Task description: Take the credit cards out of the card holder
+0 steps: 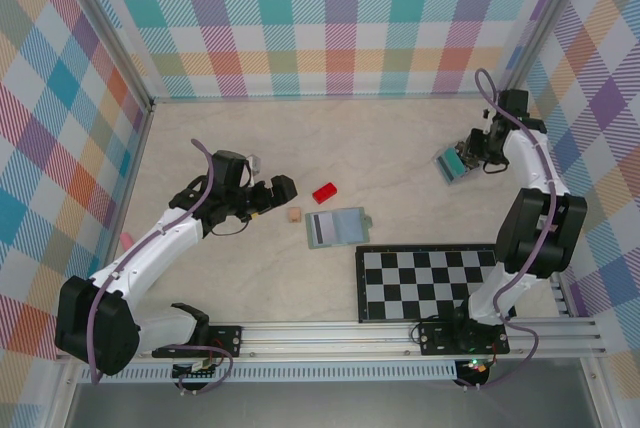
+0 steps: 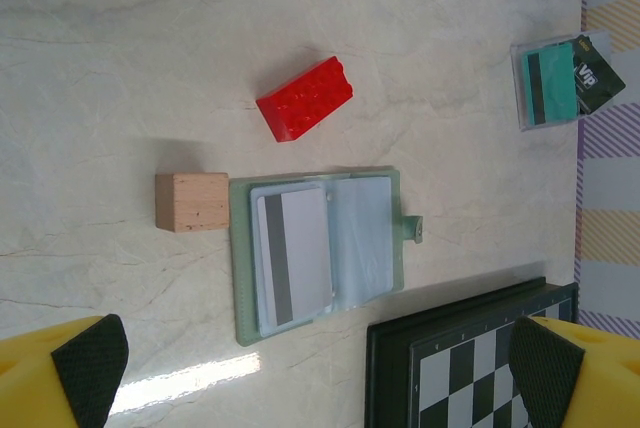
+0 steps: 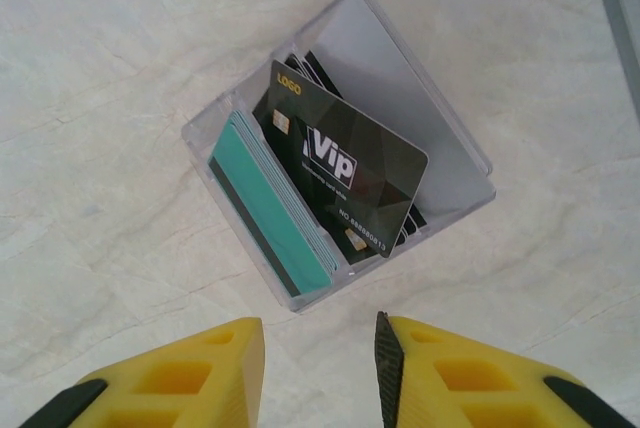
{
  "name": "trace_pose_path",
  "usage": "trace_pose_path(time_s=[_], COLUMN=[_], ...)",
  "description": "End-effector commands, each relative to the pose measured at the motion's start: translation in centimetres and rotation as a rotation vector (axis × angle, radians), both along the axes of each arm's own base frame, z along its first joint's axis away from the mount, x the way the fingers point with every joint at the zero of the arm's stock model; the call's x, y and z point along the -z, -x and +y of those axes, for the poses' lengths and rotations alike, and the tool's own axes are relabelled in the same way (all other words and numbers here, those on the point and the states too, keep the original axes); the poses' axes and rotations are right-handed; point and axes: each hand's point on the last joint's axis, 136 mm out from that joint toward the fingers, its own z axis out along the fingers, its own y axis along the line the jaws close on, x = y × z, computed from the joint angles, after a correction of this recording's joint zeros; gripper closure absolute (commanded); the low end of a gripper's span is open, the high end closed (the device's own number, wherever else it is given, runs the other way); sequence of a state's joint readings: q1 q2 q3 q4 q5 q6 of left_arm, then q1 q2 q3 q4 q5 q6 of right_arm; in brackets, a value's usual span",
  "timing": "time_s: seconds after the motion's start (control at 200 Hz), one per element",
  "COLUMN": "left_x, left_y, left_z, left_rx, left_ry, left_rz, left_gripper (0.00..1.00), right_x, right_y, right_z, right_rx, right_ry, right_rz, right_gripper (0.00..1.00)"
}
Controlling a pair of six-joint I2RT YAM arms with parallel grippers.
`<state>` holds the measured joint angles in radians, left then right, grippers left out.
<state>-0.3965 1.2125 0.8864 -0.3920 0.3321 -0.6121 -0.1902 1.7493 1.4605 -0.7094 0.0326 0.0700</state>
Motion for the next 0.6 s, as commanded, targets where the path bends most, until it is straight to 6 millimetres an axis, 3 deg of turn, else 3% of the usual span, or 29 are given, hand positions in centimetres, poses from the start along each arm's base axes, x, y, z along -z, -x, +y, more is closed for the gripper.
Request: trace_pose_path(time_s=[0.0, 0.245, 0.595], left_x=[-0.3, -0.3, -0.3], left_y=[0.1, 0.2, 0.2], left_z=[0.3, 0.3, 0.3], left_rx=[-0.002, 0.0, 0.004], left_ry=[0.012, 0.008, 0.006], left_rz=[0.002, 0.0, 0.001], left_gripper=[0.0, 0.0, 0.0], right_x=[2.5, 4.5, 3.4], right_y=[1.3, 0.5, -2.5], right_z=[-0.7, -2.1, -2.3], right_rx=[0.086, 0.136, 0.01], right_ry=[-0.025, 0.005, -0.091], right_rz=[0.091, 0.157, 0.08], right_gripper=[0.64, 0.64, 0.65])
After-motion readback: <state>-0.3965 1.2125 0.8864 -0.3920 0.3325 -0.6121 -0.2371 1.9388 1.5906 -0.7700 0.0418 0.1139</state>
